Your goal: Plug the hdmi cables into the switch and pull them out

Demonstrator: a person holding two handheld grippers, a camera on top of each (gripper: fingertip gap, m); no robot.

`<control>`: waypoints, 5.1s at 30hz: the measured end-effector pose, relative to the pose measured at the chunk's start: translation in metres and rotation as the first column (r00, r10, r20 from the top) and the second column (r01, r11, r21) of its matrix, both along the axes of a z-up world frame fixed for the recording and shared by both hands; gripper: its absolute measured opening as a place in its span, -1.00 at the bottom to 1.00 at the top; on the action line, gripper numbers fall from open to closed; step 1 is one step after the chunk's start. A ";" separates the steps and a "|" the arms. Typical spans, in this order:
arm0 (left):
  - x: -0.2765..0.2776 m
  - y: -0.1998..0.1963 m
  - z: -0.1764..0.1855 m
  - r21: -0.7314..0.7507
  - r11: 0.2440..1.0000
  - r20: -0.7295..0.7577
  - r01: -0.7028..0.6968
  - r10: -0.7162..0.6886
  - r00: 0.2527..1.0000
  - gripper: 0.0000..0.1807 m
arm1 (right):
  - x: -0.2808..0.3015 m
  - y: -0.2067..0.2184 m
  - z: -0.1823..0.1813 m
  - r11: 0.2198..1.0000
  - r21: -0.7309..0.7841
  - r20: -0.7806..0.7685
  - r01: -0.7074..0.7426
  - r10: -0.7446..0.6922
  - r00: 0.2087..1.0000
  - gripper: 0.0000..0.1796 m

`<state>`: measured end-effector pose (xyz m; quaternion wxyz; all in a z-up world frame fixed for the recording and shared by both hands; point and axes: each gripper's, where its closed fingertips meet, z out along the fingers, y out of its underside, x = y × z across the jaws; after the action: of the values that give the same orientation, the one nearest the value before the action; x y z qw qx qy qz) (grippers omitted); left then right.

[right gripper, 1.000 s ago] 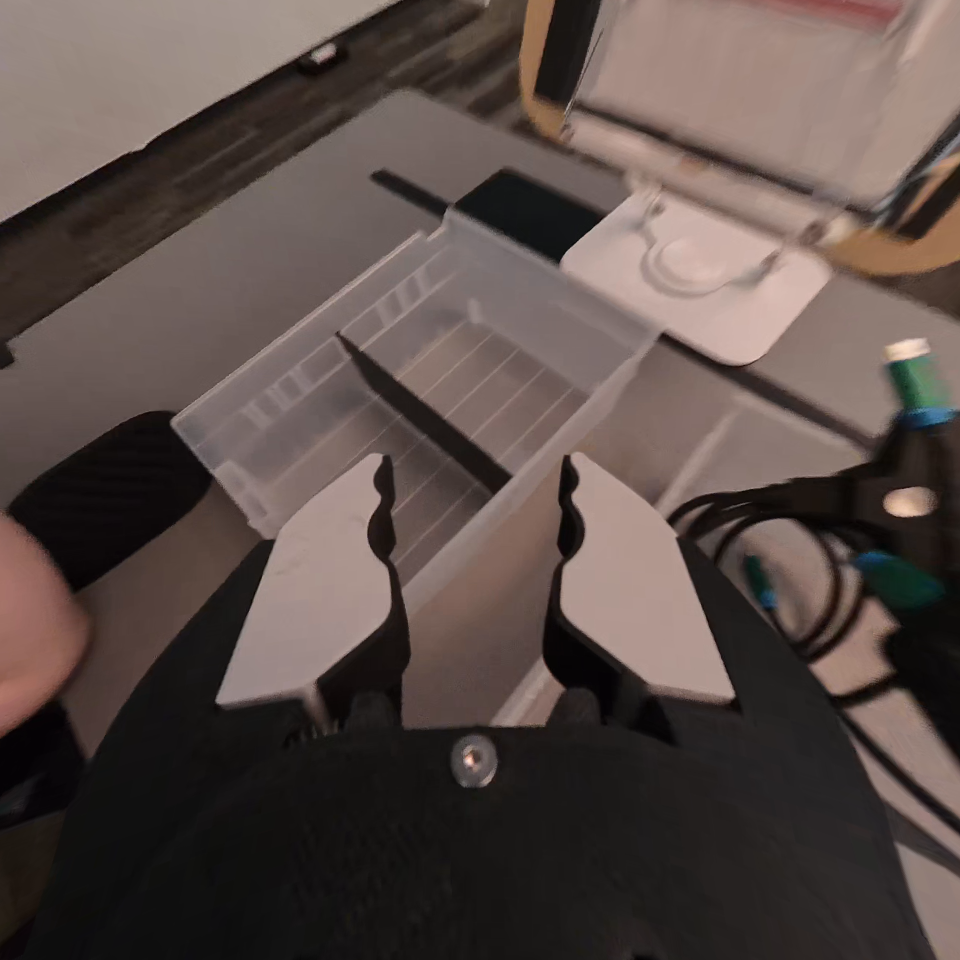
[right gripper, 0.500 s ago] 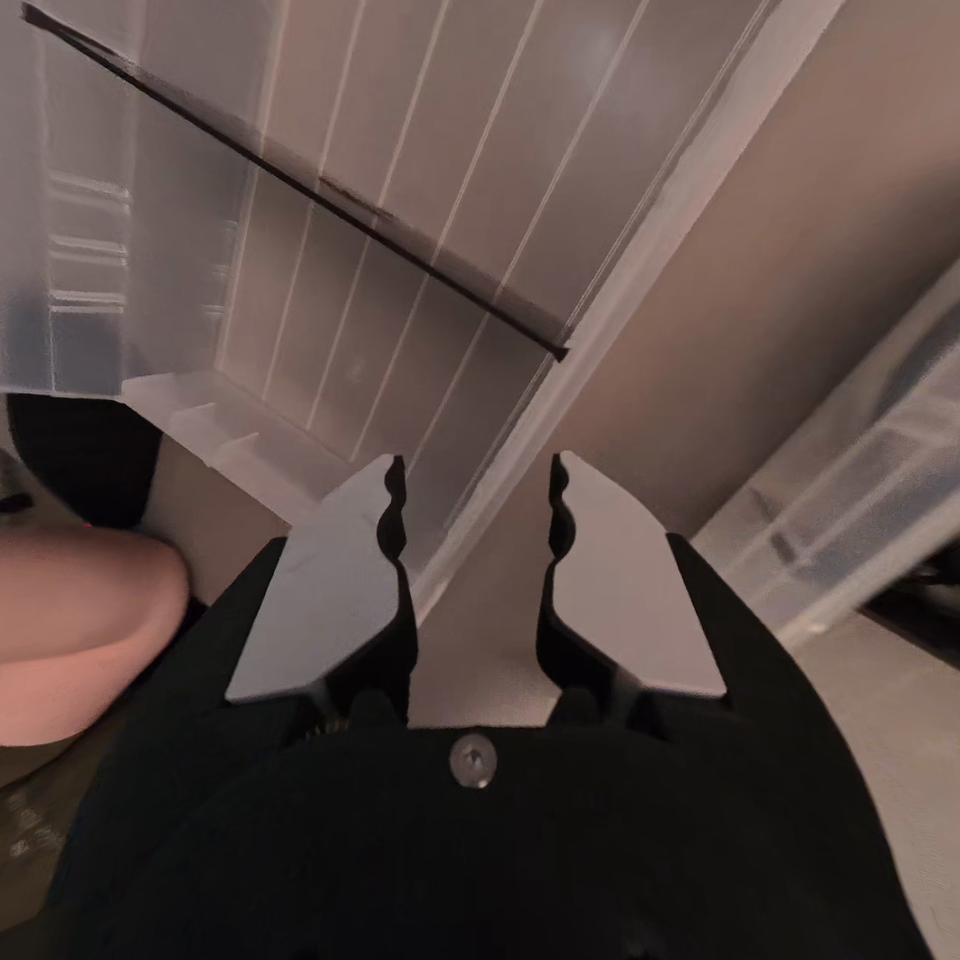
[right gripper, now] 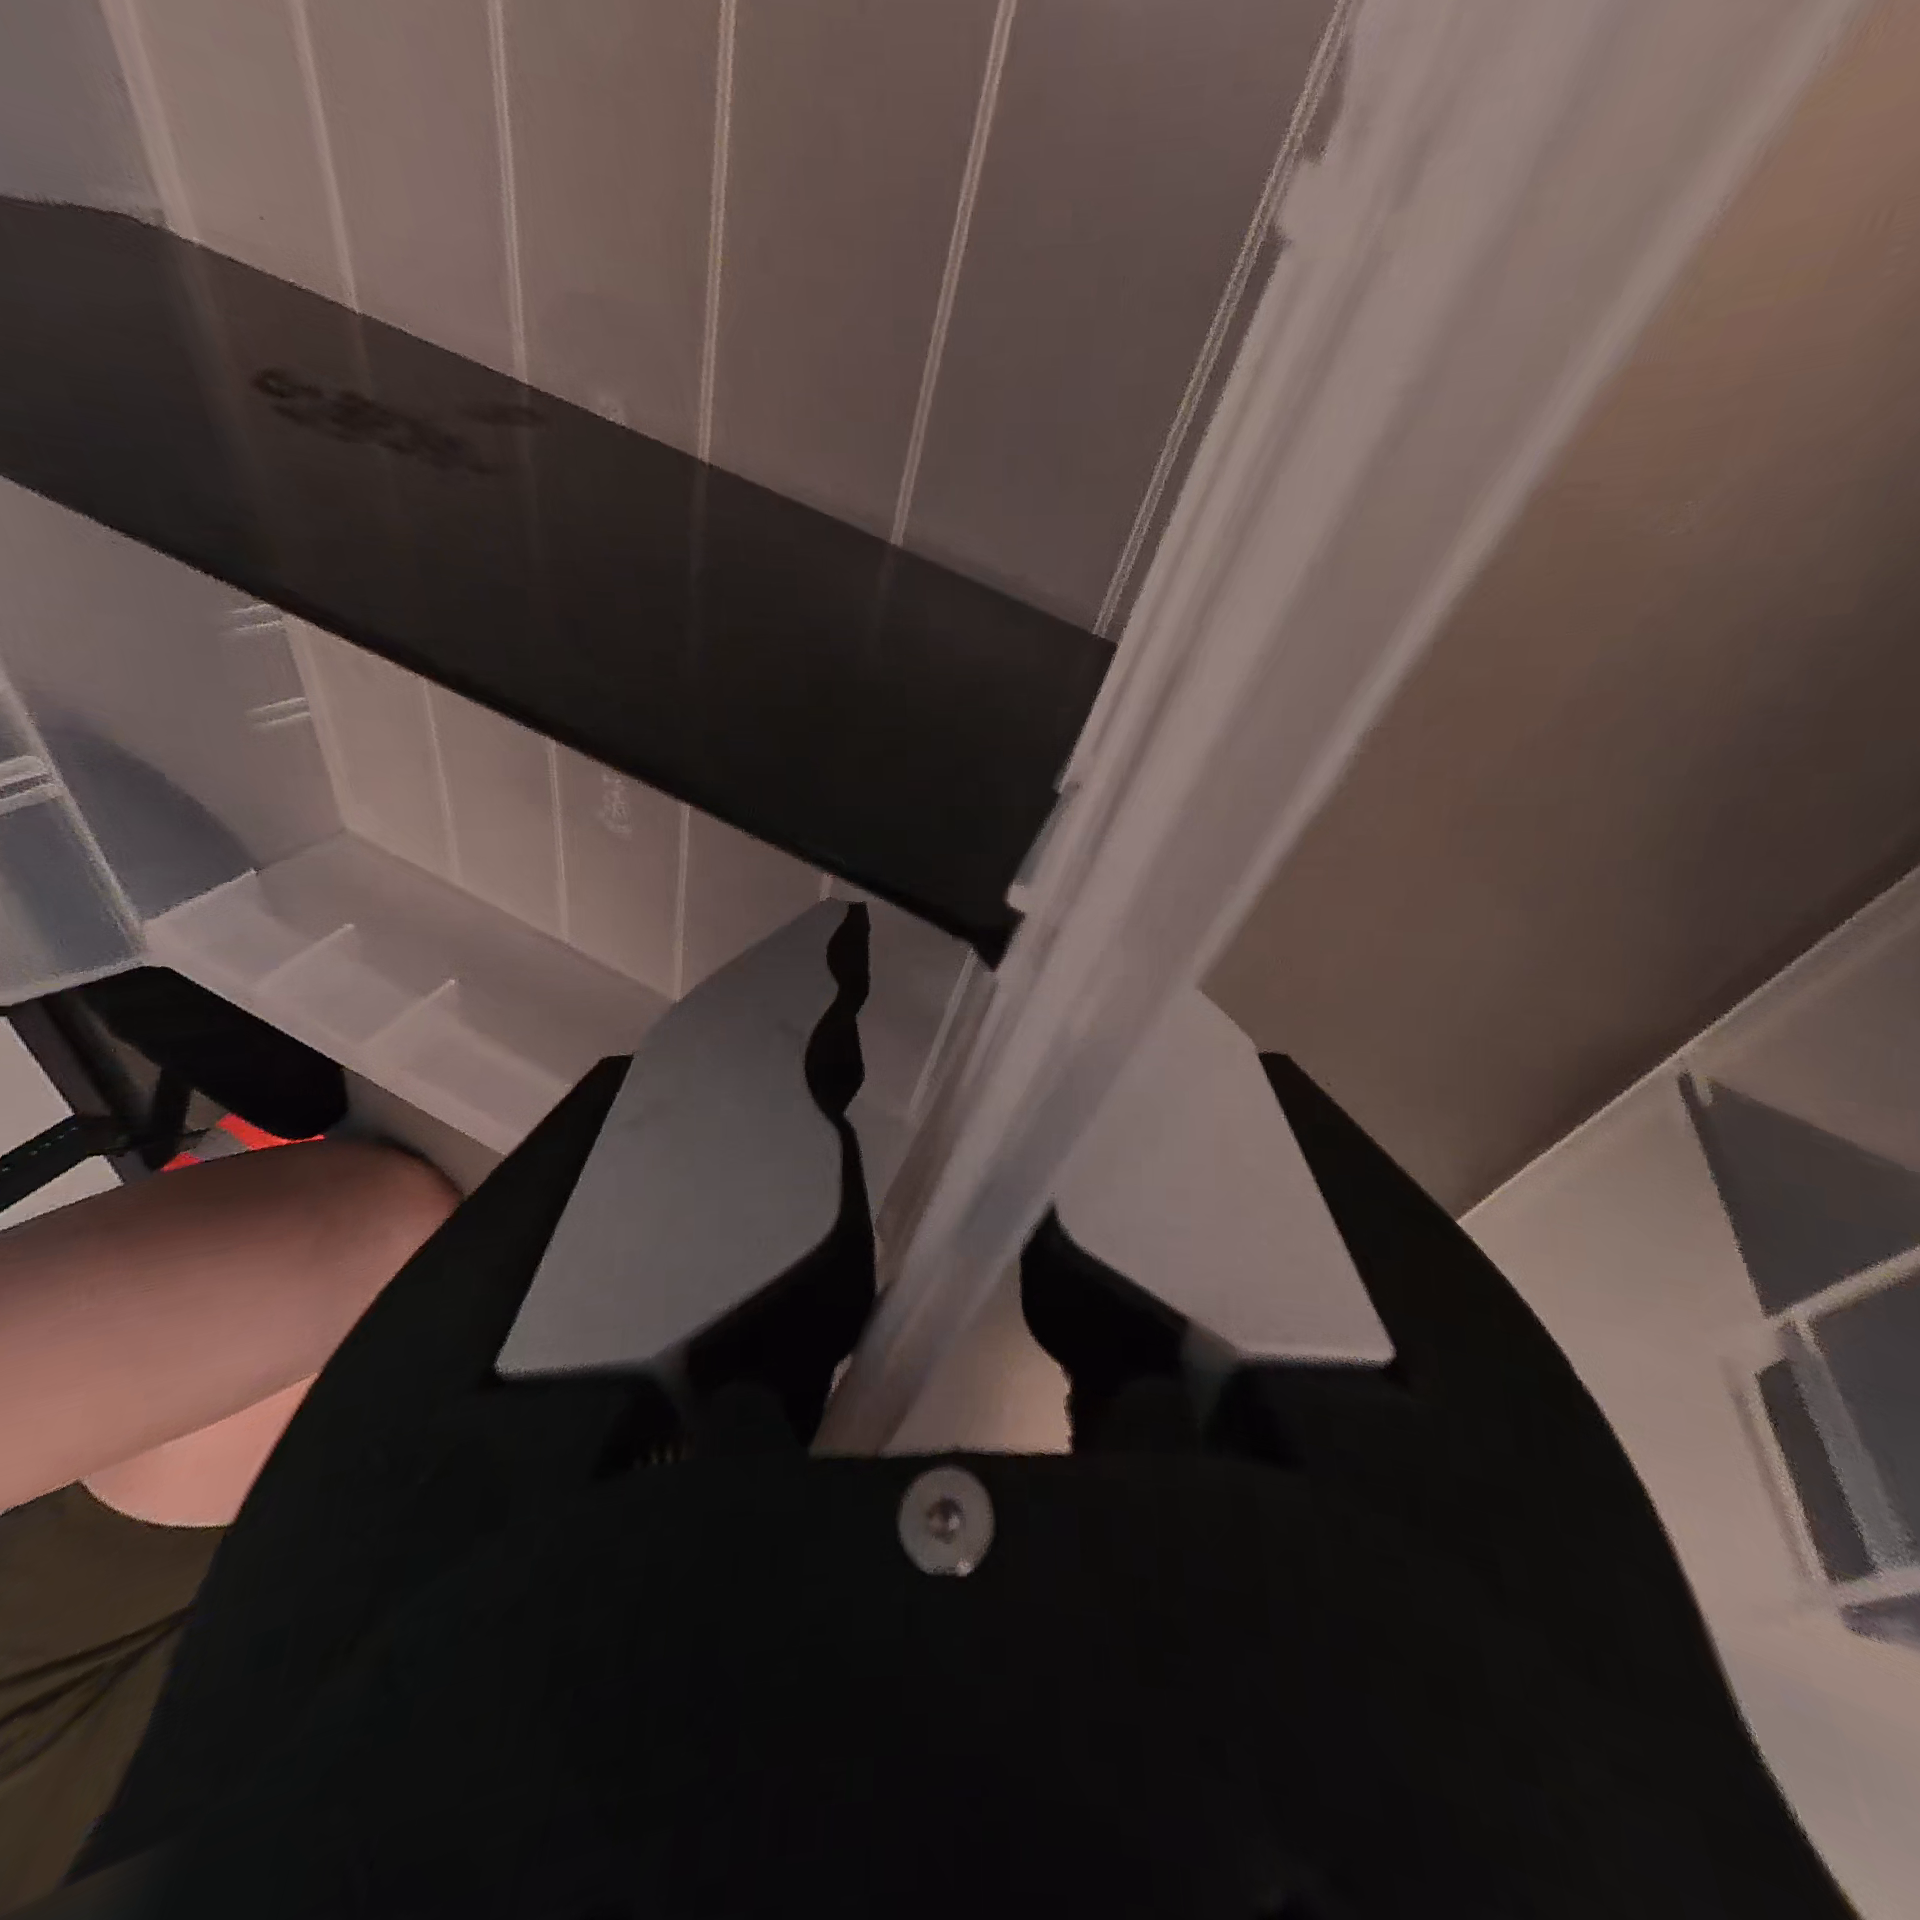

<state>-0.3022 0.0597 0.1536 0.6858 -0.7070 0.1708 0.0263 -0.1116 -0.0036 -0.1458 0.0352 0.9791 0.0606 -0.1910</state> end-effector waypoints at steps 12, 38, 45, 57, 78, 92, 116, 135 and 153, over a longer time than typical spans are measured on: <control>0.006 -0.076 0.055 0.142 0.981 0.198 0.130 -0.157 0.968 -0.28 | -0.031 0.017 0.084 0.999 -0.008 -0.138 -0.050 0.049 0.989 -0.77; 0.299 -0.088 -0.197 -0.692 0.309 0.415 0.652 -0.569 0.710 0.06 | 0.468 -0.157 0.225 0.760 0.332 -0.125 0.559 -0.551 0.825 -0.76; 0.291 -0.092 -0.246 -0.846 0.224 0.272 0.483 -0.600 0.753 0.01 | 0.522 -0.218 0.103 0.764 0.167 0.012 0.624 -0.634 0.773 -0.77; 0.157 -0.037 -0.235 -0.916 0.166 0.248 0.364 -0.477 0.843 -0.90 | 0.451 -0.184 0.018 0.887 0.040 -0.016 0.461 -0.461 0.887 -0.76; -0.173 -0.002 -0.229 -0.832 0.506 0.412 0.225 0.295 0.862 -0.89 | 0.388 -0.114 -0.001 0.990 -0.004 0.078 0.144 -0.143 0.987 -0.74; -0.194 0.000 -0.227 -0.795 0.573 0.453 0.197 0.346 0.822 -0.88 | 0.382 -0.115 -0.002 0.996 -0.044 0.078 0.077 -0.073 0.994 -0.76; -0.138 0.026 -0.097 -0.327 0.910 0.509 0.255 -0.058 0.859 -0.25 | 0.404 -0.067 0.105 0.882 0.462 0.294 0.095 -0.254 0.921 -0.49; -0.110 0.061 -0.154 -0.552 0.827 0.314 0.108 0.085 0.946 -0.62 | 0.190 -0.061 0.360 -0.320 0.940 0.091 -0.116 -0.093 0.992 -0.40; -0.132 0.051 -0.143 -0.509 0.854 0.322 0.108 0.073 0.944 -0.84 | 0.177 -0.018 0.302 -0.157 0.868 0.450 -0.472 -0.156 0.879 -0.40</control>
<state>-0.4345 0.1103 0.0108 0.4881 -0.8584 0.0609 -0.1456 0.0655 -0.0212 0.1565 -0.6751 0.6604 0.2986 0.1376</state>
